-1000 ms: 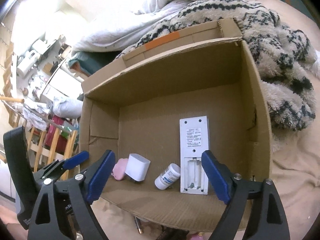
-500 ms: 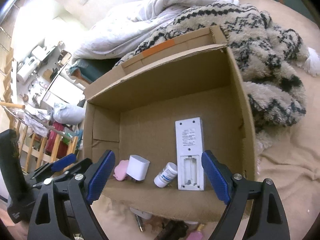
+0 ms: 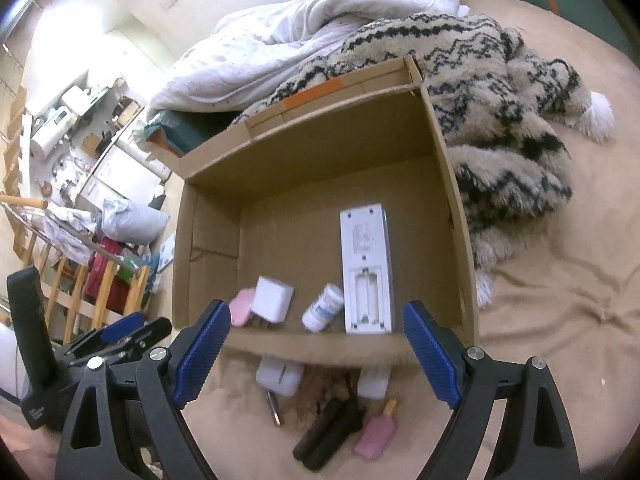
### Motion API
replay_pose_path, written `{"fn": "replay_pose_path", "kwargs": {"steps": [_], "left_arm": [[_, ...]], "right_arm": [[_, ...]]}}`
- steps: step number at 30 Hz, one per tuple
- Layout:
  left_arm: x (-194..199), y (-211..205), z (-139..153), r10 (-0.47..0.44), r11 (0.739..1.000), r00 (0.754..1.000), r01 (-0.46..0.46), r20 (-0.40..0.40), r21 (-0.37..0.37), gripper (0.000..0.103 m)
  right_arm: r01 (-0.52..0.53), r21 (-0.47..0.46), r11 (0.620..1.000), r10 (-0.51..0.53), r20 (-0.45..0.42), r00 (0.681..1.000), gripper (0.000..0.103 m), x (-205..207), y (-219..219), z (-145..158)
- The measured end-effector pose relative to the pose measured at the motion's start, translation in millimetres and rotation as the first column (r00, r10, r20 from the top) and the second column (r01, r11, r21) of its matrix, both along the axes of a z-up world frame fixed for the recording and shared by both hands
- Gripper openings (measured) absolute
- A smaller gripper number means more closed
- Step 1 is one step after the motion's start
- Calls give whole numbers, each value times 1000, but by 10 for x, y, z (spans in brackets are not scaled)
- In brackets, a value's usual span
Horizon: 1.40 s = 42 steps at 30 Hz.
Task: Organize rigid objects
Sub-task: 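Grasp the white earbud case with the left tool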
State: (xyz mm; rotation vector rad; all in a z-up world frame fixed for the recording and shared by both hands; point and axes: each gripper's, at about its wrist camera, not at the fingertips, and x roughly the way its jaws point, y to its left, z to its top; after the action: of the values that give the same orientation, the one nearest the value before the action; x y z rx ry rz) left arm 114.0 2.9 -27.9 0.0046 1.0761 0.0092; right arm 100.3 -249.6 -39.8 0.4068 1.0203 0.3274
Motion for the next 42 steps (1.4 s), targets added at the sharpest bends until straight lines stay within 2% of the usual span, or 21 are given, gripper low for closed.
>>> {"fn": "replay_pose_path", "kwargs": {"steps": [7, 16, 21, 27, 30, 34, 38, 42], "left_arm": [[-122, 64, -119, 22, 999, 999, -23, -42, -40, 61], [-130, 145, -319, 66, 993, 990, -78, -124, -91, 61], [-101, 224, -424, 102, 986, 981, -121, -165, -111, 61], [-45, 235, -599, 121, 979, 965, -154, -233, -131, 61], [12, 88, -702, 78, 979, 960, -125, -268, -164, 62], [125, -257, -896, -41, 987, 949, -11, -314, -161, 64], [228, -419, -1064, -68, 981, 937, -1, -342, -196, 64], [270, -565, -1198, -99, 985, 927, 39, -363, -170, 64]], "right_arm": [[-34, 9, 999, 34, -28, 999, 93, -278, 76, -28], [-13, -47, 999, 6, -149, 989, 93, -266, 56, -298], [49, -14, 999, -51, -229, 972, 93, -186, -59, -484], [75, 30, 997, -62, -305, 950, 93, -100, -70, -668], [70, 32, 997, -56, -317, 947, 94, -69, -39, -702], [72, 40, 997, -55, -328, 943, 94, -52, -32, -729], [85, 53, 995, -63, -334, 940, 94, -61, -86, -745], [106, 69, 992, -76, -341, 937, 94, -63, -126, -761]]}}
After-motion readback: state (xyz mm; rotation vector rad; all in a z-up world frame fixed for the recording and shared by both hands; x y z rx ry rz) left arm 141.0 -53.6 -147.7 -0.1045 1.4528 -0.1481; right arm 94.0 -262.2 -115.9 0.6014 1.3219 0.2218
